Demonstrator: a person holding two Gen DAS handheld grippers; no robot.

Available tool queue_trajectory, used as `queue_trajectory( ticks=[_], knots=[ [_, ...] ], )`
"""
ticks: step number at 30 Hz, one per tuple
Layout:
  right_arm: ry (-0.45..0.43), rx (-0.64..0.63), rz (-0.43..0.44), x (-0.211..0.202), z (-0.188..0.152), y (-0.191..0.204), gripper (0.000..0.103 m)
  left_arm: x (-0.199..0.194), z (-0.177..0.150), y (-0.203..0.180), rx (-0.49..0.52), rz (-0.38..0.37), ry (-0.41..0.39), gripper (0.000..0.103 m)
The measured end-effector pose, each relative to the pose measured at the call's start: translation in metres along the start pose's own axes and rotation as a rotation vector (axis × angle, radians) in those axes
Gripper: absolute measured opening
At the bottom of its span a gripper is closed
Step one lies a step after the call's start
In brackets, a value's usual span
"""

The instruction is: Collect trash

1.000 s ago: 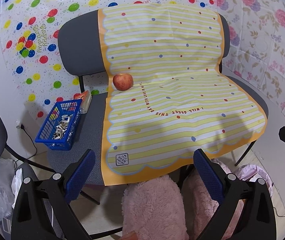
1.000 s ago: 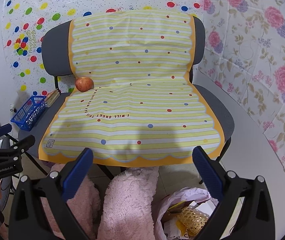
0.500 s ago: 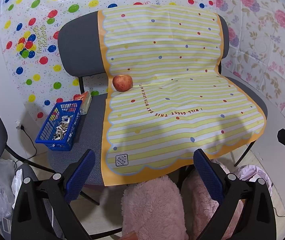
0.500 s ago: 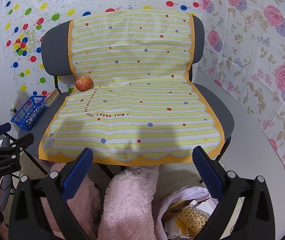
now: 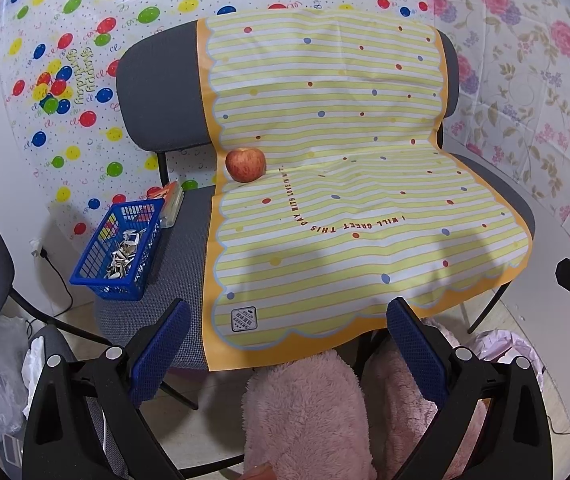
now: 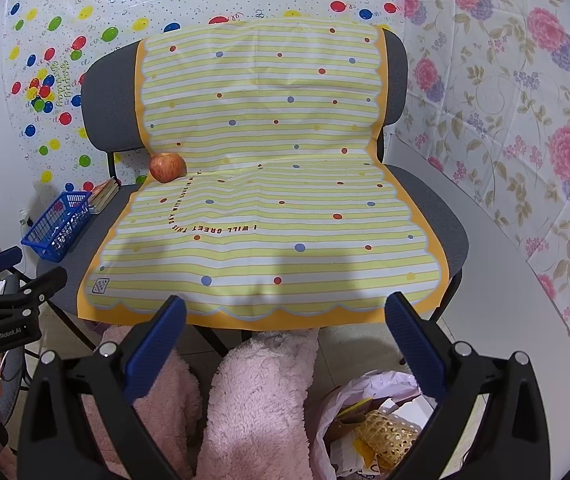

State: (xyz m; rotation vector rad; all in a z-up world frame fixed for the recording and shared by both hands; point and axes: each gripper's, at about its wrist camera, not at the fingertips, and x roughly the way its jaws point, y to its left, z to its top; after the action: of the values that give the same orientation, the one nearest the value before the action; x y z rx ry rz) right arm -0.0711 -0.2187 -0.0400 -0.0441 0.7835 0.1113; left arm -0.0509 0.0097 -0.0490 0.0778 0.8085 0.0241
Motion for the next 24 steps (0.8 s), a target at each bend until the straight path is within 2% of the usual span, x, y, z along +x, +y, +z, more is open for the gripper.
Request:
queue_trajectory(
  ticks=[24],
  knots=[
    [0.001,-0.002,0.003,-0.0005,-0.0006,-0.0032,0.097,-0.0006,0.0007,-0.0028,0.009,-0.004,-0.004,0.097]
  ],
)
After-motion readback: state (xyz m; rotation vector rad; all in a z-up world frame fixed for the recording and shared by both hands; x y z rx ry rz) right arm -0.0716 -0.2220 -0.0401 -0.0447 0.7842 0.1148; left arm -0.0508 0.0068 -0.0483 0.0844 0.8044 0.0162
